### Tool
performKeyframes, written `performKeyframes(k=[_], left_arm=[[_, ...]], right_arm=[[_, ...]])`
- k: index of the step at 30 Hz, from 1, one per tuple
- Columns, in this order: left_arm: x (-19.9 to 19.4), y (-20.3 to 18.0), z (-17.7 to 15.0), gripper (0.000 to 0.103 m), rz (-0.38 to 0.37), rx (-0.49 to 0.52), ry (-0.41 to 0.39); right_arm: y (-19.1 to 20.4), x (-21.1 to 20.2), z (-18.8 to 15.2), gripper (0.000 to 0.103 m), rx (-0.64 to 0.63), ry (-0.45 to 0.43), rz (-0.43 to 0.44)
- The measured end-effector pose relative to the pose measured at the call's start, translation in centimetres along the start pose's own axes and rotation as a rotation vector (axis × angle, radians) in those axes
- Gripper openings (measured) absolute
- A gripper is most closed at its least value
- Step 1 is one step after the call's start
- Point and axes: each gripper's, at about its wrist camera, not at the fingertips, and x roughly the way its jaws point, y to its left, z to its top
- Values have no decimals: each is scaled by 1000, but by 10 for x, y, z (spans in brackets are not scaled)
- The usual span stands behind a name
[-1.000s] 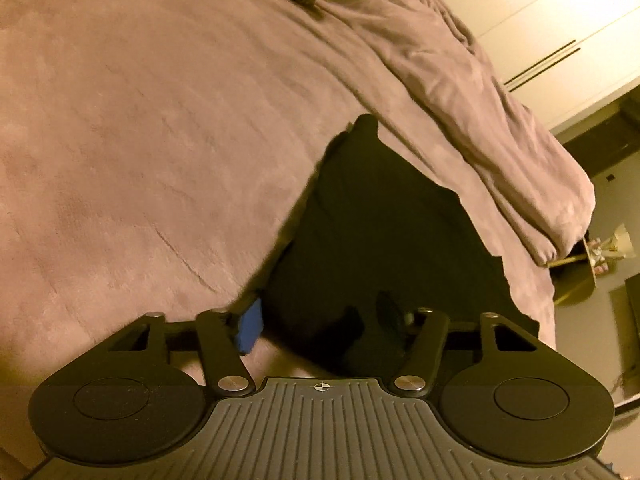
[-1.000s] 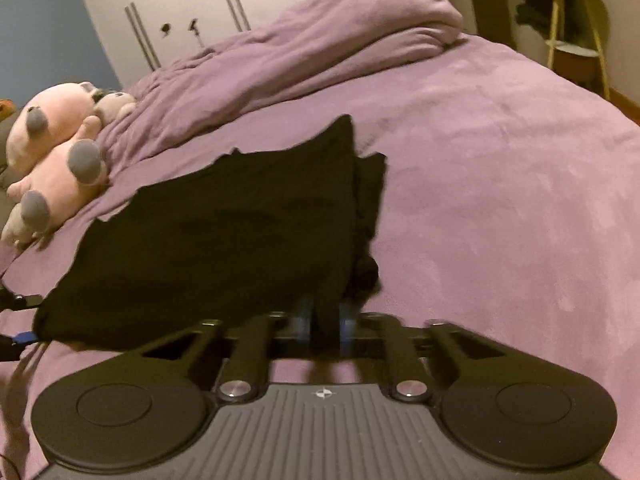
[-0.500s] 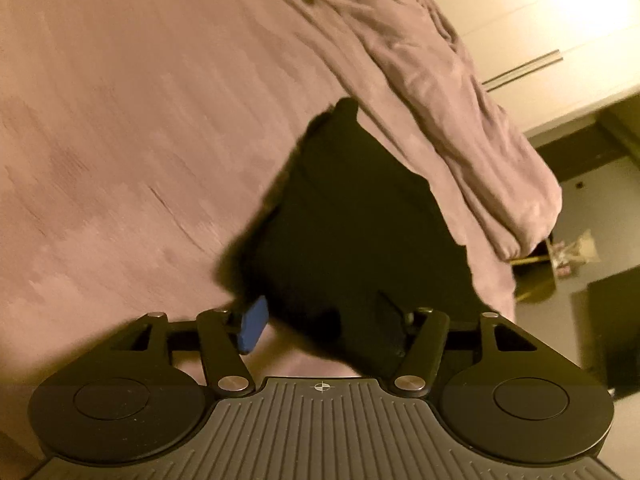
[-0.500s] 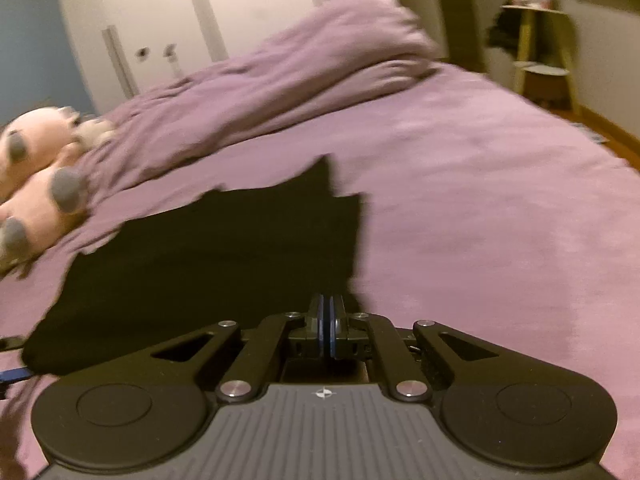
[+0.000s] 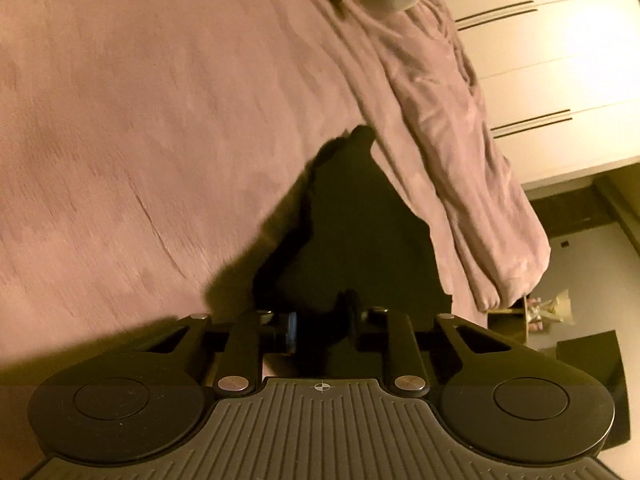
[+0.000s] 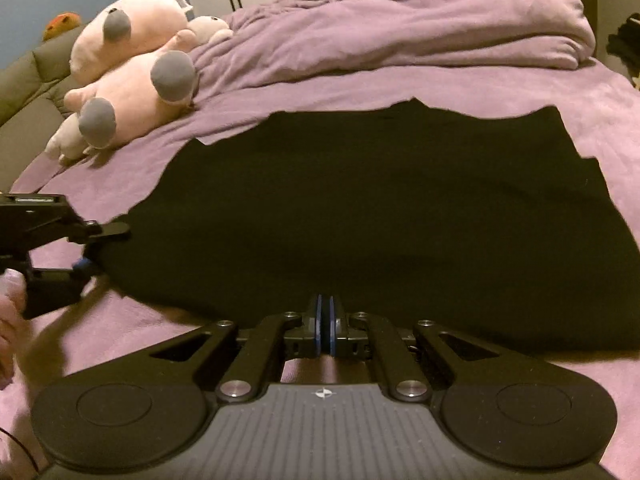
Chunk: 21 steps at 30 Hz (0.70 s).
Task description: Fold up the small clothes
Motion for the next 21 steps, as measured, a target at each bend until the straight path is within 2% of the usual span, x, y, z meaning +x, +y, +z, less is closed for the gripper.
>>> performKeyframes(k=[3,8,10,12,15,16,19,21], left_arm=[[1,3,2,25,7,14,14],[3,5,3,26,-13,-2,9],[2,1,3,19,-9,20,4],[1,-2,5,18,-1,41,5],[-3,-9,7,16,4,74,0],[-4,-11,7,15,4,84,-3],[-6,-24,6,13,20,148,-15],[-9,-40,0,12,31,234,-27]], right_arm=[[6,-4,3,3,-22,8,-11],[23,-3,3,4,-20,-20,45],[33,9,-4,4,-63,27,58],[40,12,-8,4,-126,28,37],[33,1,3,4,-83,34,48],[27,-7,4,7,-67,5,31],[9,-19,-2,28,-67,-42,-48],[-4,-12,-9,28,-78,23,-61]])
